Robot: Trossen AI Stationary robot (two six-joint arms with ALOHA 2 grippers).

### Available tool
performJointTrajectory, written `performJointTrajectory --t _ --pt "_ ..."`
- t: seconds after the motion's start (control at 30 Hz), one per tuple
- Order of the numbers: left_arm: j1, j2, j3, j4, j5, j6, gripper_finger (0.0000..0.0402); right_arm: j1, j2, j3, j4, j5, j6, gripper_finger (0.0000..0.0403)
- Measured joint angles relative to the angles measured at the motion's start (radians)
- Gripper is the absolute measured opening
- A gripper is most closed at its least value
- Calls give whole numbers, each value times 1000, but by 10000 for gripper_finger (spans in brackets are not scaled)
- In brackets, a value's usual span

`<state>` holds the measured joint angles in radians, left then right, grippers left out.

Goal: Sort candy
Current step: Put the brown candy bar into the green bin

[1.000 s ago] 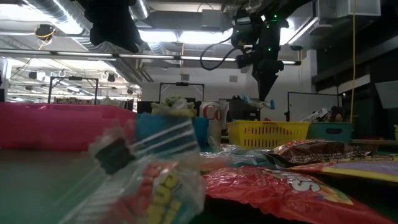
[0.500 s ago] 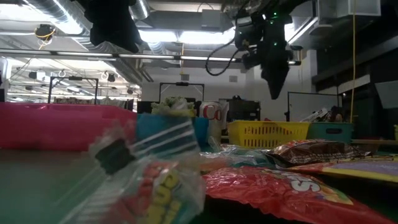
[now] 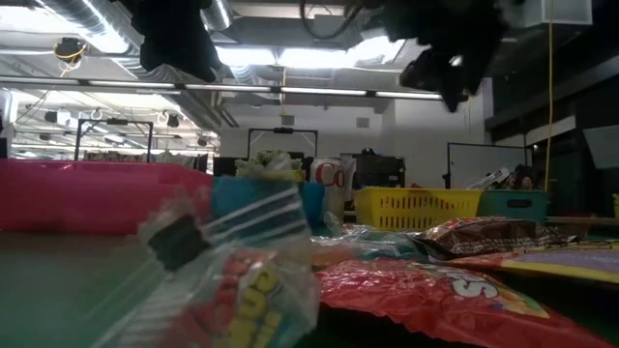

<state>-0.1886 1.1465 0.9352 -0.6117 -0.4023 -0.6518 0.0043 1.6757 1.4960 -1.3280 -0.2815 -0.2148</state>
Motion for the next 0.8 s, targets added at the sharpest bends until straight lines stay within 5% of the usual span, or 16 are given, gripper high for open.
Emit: performJointTrajectory --t 0.17,0.37,0.5,0.8 --pt "-23 0 0 0 0 0 131 135 -65 -92 74 -1 88 154" --pt "-44 0 0 0 -15 0 131 271 -124 -231 360 0 358 154" --pt "-44 0 0 0 -19 0 131 361 -112 -288 533 3 373 154" --pt "-44 0 0 0 -20 8 131 487 -28 -318 688 272 367 154"
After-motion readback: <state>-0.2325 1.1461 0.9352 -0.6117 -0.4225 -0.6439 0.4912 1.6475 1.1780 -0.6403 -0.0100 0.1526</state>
